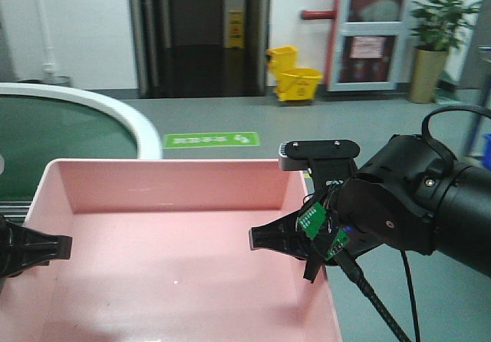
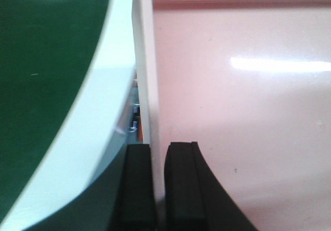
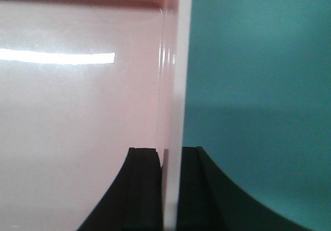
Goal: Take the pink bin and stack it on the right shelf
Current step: 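Hold the pink bin with both grippers while the base turns away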
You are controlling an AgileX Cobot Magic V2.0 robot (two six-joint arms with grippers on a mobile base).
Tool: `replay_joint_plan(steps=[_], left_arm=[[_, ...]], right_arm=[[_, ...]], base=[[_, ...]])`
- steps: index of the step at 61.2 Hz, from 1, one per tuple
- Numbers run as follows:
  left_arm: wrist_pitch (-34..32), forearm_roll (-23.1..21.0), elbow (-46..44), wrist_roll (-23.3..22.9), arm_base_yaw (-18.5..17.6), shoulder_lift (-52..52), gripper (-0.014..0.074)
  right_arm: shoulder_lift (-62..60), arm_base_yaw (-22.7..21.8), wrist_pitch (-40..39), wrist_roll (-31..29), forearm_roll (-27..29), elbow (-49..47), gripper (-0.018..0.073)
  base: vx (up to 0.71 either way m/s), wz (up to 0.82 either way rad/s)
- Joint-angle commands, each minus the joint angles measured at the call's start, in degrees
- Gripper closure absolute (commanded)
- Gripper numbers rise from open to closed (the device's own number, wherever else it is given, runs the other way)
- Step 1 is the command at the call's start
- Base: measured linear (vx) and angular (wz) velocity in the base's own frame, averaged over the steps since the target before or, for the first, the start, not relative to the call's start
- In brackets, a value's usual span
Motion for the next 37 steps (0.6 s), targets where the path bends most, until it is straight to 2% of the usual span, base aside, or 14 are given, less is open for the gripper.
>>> replay_joint_plan(steps=[1,37], left_arm=[[-3.72,3.24,-1.84,-0.25,0.09,-1.87,0.0586],[-3.69,3.24,-1.84,-0.25,0.09,-1.87,0.0586]], right_arm=[[-2.69,-0.93,0.87,-0.95,-6.22,-1.32,0.0537],[-2.69,-0.93,0.88,-1.13,-6.16,-1.32,0.0537]], base=[[-0.15,-0.58],[-0.12,-0.48]])
